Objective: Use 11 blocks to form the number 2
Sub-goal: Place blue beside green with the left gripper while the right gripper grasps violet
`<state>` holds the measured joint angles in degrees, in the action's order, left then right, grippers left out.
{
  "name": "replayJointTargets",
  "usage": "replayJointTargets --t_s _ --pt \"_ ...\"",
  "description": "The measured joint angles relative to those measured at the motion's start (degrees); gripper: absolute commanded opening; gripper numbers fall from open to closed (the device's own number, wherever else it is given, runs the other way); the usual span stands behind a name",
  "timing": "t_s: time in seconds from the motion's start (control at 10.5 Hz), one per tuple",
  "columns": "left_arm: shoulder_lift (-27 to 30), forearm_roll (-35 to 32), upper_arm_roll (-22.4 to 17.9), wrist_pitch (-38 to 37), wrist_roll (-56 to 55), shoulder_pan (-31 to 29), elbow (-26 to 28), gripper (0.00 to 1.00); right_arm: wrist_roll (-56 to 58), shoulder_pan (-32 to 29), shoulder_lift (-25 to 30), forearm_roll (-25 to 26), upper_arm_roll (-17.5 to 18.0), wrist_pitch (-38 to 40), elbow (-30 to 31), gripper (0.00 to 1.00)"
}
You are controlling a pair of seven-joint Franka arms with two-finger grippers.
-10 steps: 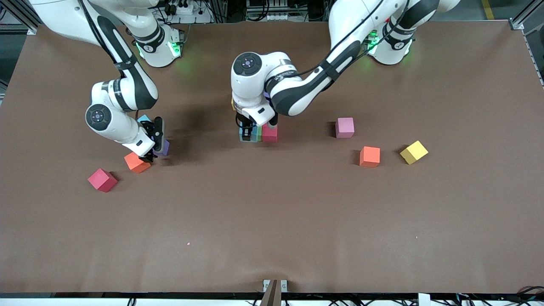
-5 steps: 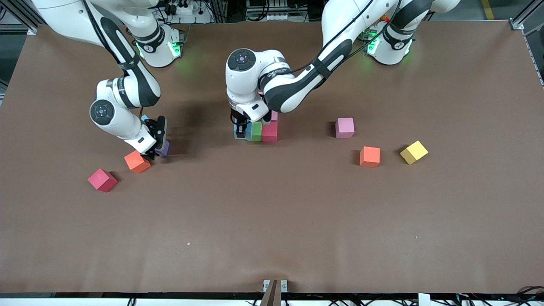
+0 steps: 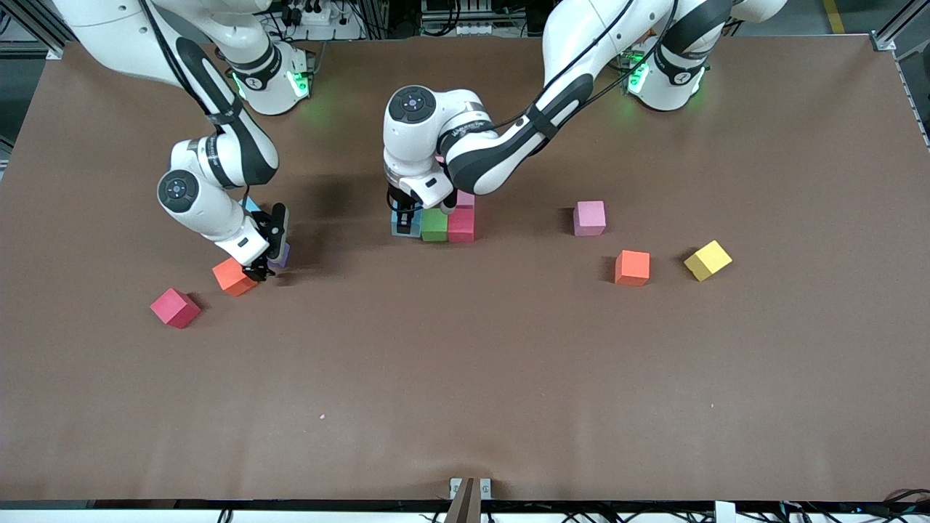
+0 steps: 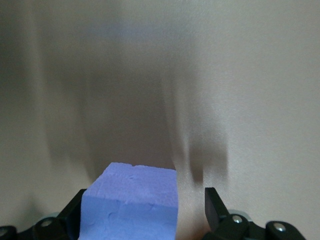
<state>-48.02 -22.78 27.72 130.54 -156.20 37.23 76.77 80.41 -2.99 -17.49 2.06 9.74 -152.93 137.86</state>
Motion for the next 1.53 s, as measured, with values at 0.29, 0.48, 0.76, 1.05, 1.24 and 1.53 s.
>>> replayJointTargets --t_s 0.29,0.48,0.76,1.05,1.24,1.53 --pt "-1.28 0.1 -0.37 0.66 -0.33 1.06 -0.64 0.36 0.0 -0.09 -0.74 0.0 -0.08 -0.22 0.0 1.0" --pt "-1.99 0.13 -0.62 0.86 -0.35 1.75 -1.22 0.36 0.0 -0.22 -0.74 0.0 -0.2 -0.26 -0.01 1.0" --pt "-3.21 0.15 -0.72 0.91 -0.36 2.57 -1.73 0.36 -0.07 -0.84 -0.75 -0.01 -0.64 -0.26 -0.01 0.69" --pt "-4.3 0.17 -1.13 1.21 -0.66 2.9 -1.77 0.36 -0.16 -0.84 -0.72 -0.03 -0.64 -0.26 -0.06 0.43" --pt "-4.91 0.18 -2.81 2.52 -0.66 3.83 -1.79 0.36 -0.22 -0.84 -0.45 -0.12 -0.58 -0.26 -0.35 0.4" --pt "-5.74 0.26 -4.42 4.5 -0.68 5.32 -1.81 0.37 -1.92 -0.84 1.95 -0.61 -0.38 3.02 -1.07 0.39"
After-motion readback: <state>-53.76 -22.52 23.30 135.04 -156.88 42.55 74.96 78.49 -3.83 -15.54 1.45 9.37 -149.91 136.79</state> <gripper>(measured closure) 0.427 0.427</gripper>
